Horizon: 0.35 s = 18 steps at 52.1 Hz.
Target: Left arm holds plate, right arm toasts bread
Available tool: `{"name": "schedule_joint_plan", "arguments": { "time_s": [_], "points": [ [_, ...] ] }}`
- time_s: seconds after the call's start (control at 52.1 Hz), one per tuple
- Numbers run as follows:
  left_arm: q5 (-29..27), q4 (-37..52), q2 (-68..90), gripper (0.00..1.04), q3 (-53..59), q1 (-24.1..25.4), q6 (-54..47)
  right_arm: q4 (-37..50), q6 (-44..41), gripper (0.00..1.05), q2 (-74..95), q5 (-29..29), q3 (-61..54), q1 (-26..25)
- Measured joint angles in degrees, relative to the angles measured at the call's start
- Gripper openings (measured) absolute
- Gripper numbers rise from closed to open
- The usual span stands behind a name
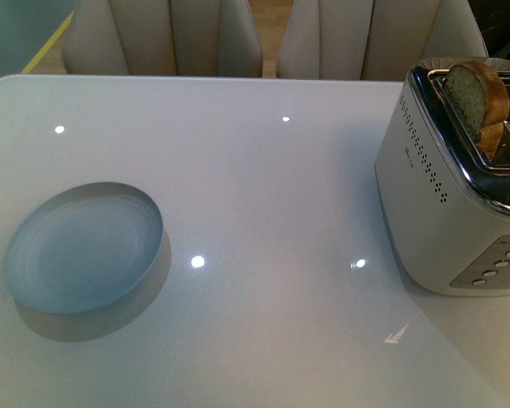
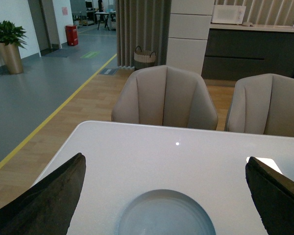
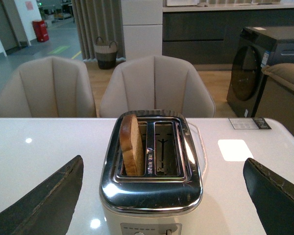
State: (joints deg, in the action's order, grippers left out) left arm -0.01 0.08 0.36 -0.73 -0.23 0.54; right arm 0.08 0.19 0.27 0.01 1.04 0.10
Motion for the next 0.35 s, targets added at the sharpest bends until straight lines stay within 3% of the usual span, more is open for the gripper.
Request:
{"name": "schedule_joint_plan", "arguments": {
  "time_s": [0.345],
  "points": [
    [0.0,0.0,0.0,0.97,0.0,0.0,0.0,0.0,0.0,0.96,0.0,0.0,0.0,0.0]
  ]
}}
